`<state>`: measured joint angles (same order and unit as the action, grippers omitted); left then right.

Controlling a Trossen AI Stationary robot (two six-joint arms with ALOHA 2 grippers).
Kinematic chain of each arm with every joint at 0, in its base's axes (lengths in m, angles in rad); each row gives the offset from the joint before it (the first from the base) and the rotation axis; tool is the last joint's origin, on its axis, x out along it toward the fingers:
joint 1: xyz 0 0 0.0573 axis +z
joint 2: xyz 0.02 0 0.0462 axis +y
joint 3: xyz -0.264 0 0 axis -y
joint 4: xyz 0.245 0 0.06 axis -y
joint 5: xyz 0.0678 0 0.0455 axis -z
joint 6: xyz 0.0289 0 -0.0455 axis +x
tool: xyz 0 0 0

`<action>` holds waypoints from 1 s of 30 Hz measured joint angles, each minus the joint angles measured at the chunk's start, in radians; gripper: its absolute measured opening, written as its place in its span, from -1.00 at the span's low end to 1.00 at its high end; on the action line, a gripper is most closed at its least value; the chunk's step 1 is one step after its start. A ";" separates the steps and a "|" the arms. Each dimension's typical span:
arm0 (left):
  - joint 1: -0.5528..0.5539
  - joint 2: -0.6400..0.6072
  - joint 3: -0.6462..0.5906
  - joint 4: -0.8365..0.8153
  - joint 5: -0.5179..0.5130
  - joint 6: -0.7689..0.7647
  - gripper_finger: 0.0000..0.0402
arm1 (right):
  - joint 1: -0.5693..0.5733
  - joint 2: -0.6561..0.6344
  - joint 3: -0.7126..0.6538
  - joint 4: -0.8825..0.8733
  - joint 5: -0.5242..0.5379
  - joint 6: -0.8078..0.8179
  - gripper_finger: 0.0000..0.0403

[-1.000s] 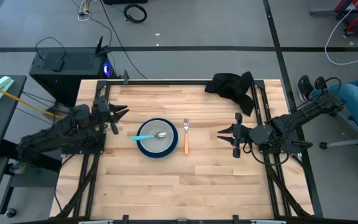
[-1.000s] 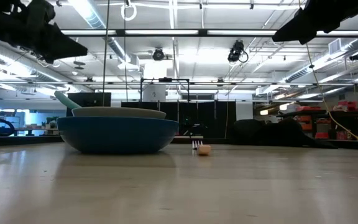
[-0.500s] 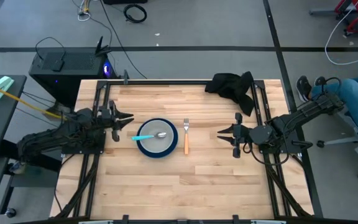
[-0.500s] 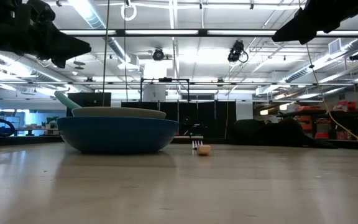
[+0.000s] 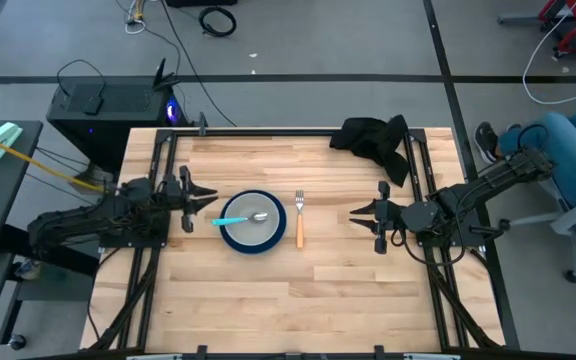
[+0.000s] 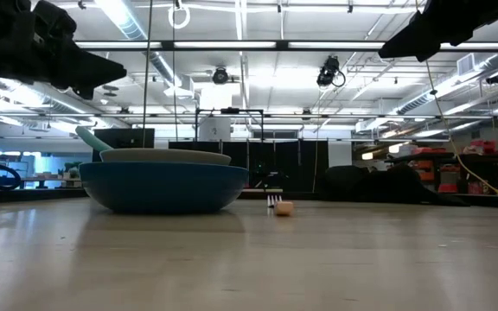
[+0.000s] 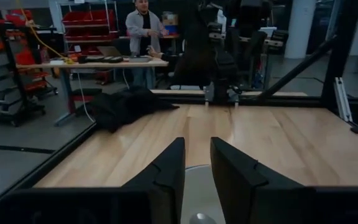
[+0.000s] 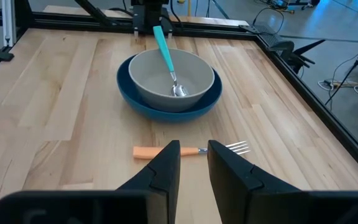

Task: Set table place
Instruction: Return to Home Position

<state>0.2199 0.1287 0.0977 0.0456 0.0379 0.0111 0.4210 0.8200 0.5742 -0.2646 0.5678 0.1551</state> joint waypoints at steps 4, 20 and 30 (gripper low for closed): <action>0.000 0.000 -0.008 -0.003 -0.027 0.001 -0.57 | 0.000 0.000 0.000 0.000 0.000 0.000 -0.56; 0.001 0.000 -0.008 -0.025 -0.071 0.015 -0.58 | 0.000 0.000 0.000 0.000 0.000 0.000 -0.56; 0.001 0.000 -0.008 -0.046 -0.075 0.027 -0.57 | 0.000 0.000 0.000 0.000 0.000 0.000 -0.56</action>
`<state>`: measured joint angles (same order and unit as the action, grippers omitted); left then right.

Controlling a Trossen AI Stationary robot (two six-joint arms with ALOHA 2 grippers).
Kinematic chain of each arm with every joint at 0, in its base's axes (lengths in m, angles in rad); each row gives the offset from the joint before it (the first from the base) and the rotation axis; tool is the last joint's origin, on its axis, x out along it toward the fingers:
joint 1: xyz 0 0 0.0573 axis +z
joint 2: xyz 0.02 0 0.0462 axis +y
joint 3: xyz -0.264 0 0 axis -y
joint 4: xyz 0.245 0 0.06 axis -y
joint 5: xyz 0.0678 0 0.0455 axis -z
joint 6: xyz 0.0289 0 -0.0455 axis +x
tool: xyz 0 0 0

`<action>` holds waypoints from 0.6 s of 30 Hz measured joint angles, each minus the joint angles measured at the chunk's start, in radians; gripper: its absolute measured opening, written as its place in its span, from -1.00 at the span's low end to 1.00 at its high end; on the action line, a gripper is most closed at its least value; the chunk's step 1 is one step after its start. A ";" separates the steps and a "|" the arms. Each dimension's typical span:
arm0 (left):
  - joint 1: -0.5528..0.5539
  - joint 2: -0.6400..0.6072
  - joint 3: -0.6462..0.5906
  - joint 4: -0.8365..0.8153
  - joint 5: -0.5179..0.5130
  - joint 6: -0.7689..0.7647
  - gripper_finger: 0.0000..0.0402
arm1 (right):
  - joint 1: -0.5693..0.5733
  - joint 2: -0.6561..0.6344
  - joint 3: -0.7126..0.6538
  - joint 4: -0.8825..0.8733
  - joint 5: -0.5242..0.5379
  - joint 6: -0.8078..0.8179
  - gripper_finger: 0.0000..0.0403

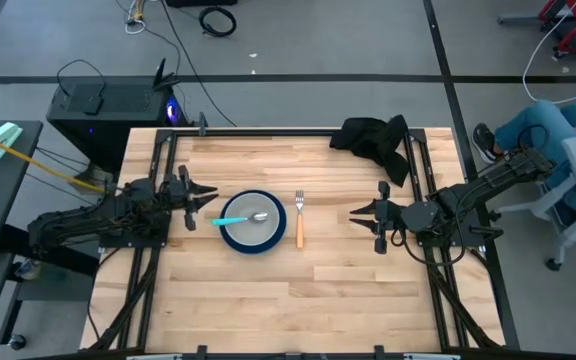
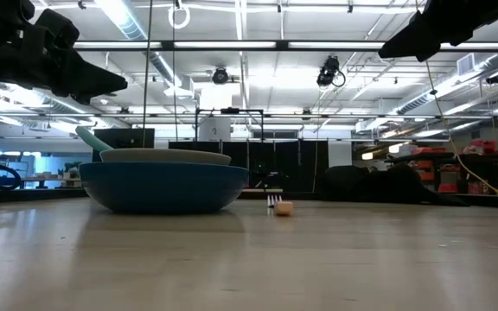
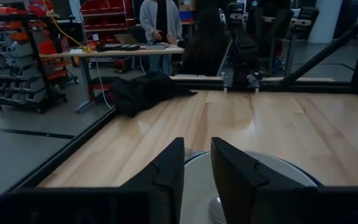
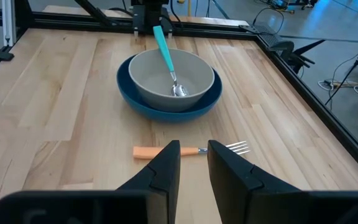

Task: Set table place
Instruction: Return to Home Position

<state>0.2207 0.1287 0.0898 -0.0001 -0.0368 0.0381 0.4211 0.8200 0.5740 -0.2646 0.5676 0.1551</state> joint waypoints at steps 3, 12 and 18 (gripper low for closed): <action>0.000 0.000 0.000 0.000 0.000 0.000 -0.59 | 0.000 0.000 0.000 0.000 0.000 0.000 -0.56; 0.000 0.000 0.000 0.000 0.000 0.000 -0.57 | 0.000 0.000 0.000 0.000 0.000 0.000 -0.56; 0.000 0.000 0.000 0.000 0.000 0.000 -0.55 | 0.000 0.000 0.000 0.000 0.000 -0.002 -0.56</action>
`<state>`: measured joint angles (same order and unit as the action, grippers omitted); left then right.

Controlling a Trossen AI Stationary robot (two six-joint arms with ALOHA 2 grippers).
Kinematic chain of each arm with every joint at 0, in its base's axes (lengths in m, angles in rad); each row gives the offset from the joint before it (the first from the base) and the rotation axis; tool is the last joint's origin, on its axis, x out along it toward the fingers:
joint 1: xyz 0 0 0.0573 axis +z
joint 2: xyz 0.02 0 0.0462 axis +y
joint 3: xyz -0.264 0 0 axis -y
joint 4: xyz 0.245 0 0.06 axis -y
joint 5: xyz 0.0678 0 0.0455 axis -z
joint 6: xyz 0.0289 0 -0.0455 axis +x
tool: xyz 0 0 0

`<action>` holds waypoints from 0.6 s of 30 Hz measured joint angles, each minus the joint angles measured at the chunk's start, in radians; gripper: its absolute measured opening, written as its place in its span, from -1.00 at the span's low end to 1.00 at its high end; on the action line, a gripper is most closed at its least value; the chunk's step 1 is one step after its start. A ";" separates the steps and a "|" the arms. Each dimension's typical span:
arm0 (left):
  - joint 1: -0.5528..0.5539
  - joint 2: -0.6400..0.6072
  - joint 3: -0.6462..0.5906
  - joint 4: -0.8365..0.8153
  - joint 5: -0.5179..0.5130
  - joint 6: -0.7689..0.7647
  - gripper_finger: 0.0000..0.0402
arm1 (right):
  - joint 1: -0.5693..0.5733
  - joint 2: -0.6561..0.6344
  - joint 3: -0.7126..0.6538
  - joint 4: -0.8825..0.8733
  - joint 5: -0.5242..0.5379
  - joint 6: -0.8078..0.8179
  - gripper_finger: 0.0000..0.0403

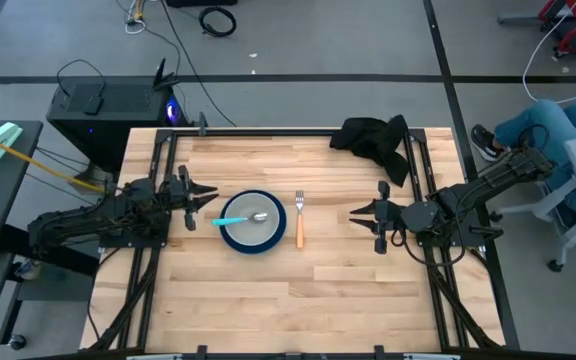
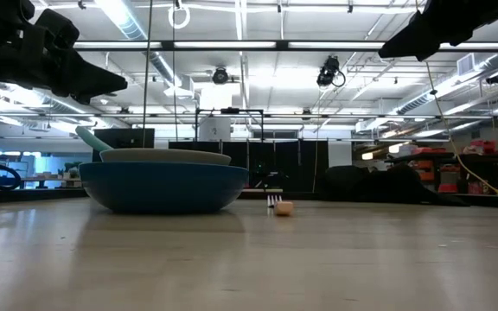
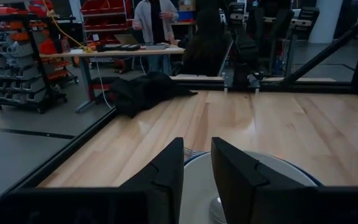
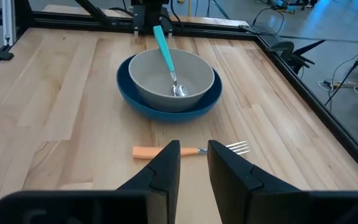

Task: Set table place
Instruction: Return to Home Position

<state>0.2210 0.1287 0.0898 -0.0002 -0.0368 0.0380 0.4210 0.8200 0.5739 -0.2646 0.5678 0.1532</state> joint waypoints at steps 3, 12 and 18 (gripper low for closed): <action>0.000 0.000 0.000 0.000 0.000 0.000 -0.56 | 0.000 0.000 0.000 0.034 0.000 -0.032 -0.56; 0.000 0.000 0.000 0.000 0.000 0.000 -0.57 | -0.021 -0.026 0.024 0.594 -0.129 -0.124 -0.56; 0.000 0.000 0.000 0.000 0.000 0.000 -0.55 | -0.132 -0.064 0.191 0.697 -0.658 -0.077 -0.56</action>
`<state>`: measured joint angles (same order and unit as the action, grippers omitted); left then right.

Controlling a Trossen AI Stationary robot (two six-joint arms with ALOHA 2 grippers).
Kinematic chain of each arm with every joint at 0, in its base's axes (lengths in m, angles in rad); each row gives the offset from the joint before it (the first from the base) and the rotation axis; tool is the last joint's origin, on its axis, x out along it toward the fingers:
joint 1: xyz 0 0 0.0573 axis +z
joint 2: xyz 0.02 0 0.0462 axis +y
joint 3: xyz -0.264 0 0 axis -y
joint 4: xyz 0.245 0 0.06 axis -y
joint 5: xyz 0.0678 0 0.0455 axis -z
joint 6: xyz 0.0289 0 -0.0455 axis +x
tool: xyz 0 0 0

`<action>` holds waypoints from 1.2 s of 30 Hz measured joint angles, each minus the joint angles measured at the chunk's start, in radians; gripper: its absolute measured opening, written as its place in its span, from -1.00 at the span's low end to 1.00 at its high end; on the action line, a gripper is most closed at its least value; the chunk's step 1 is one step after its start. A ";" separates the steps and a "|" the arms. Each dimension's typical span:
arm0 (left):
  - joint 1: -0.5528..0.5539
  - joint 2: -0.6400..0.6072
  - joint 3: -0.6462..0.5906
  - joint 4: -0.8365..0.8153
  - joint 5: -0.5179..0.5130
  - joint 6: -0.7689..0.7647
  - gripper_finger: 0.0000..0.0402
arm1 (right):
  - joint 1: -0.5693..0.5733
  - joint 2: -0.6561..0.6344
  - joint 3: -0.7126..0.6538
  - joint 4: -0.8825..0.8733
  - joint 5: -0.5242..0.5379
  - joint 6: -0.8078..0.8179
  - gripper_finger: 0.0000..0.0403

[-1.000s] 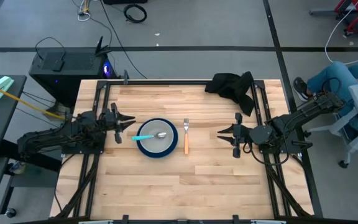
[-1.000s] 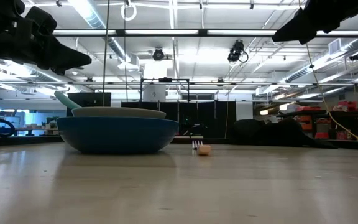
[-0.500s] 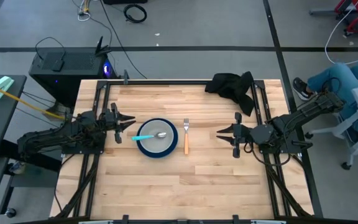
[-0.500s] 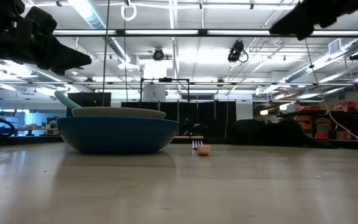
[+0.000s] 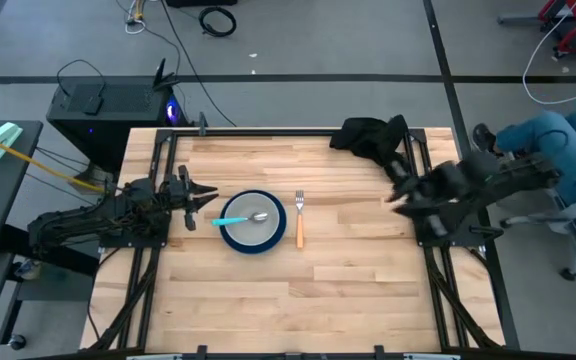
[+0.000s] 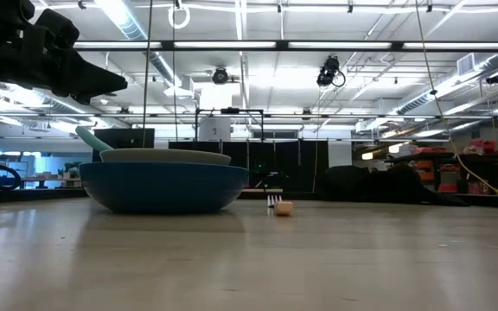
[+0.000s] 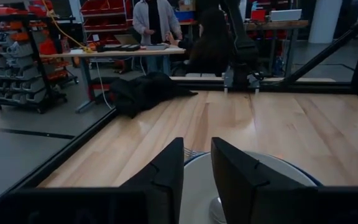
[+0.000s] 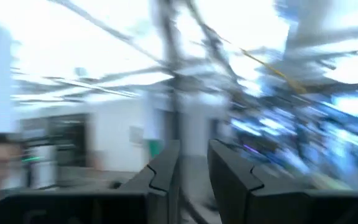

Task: Set table place
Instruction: Return to Home Position

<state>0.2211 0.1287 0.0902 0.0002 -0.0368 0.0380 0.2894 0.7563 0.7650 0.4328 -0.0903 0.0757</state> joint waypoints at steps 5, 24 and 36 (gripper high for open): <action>0.000 0.000 0.000 0.000 0.000 0.000 -0.59 | -0.051 -0.006 0.291 -0.300 -0.250 -0.078 -0.56; 0.000 0.000 0.000 0.000 0.000 -0.001 -0.57 | -0.020 -0.466 -0.027 -0.304 0.112 -0.050 -0.56; 0.000 0.000 0.000 0.000 0.000 -0.001 -0.57 | -0.020 -0.521 -0.354 -0.178 0.249 -0.217 -0.56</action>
<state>0.2211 0.1287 0.0906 0.0006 -0.0368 0.0372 0.2695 0.2348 0.4108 0.2546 0.1588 -0.1413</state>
